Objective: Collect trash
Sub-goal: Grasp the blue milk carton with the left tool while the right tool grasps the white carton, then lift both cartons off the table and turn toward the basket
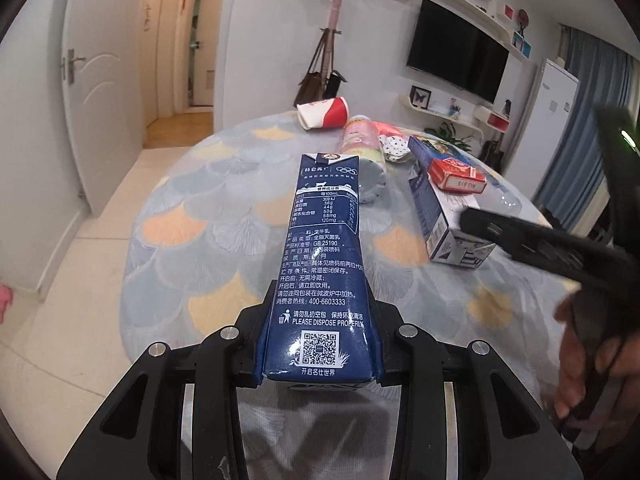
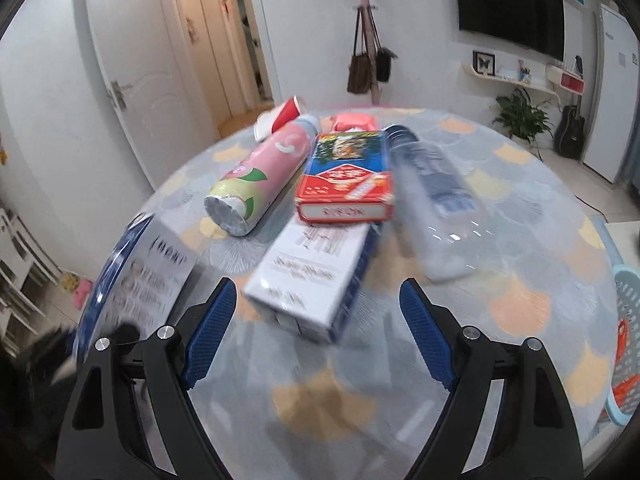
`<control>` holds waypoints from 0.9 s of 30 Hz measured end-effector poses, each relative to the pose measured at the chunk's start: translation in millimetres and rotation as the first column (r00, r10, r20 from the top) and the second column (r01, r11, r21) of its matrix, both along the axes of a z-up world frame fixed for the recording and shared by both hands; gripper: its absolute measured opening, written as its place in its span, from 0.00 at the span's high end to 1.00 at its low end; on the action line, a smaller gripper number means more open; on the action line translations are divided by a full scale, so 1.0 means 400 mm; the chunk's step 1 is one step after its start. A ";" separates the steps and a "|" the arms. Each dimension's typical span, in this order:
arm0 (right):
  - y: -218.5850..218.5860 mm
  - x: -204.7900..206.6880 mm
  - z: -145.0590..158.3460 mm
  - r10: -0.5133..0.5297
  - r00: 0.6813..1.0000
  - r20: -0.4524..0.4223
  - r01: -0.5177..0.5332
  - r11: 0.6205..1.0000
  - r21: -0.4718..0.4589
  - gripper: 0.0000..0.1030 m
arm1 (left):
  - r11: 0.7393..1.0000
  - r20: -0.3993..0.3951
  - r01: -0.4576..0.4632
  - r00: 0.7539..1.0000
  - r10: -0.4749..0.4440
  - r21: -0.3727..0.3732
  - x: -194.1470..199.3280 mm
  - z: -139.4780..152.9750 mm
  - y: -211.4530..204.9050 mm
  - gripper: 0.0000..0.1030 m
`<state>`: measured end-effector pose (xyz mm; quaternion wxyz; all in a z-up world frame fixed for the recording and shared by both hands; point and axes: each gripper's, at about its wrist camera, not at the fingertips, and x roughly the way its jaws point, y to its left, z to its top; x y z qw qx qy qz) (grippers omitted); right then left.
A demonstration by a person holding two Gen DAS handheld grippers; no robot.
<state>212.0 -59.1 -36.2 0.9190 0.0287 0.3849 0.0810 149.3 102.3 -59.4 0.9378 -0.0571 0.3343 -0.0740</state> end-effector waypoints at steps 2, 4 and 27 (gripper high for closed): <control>0.026 0.043 -0.009 -0.047 0.999 -0.023 0.046 0.997 -0.058 0.23 | 1.000 0.011 -0.001 1.000 0.001 0.003 -0.006 0.000 -0.004 0.66; 0.033 0.080 -0.036 -0.077 0.995 -0.065 0.070 0.993 -0.100 0.23 | 1.000 0.011 0.006 1.000 -0.006 -0.006 -0.008 -0.001 -0.001 0.66; -0.246 -0.173 -0.041 0.179 0.983 -0.047 -0.128 0.842 0.524 0.50 | 0.996 0.060 0.084 0.995 -0.084 0.007 -0.064 0.032 -0.066 0.65</control>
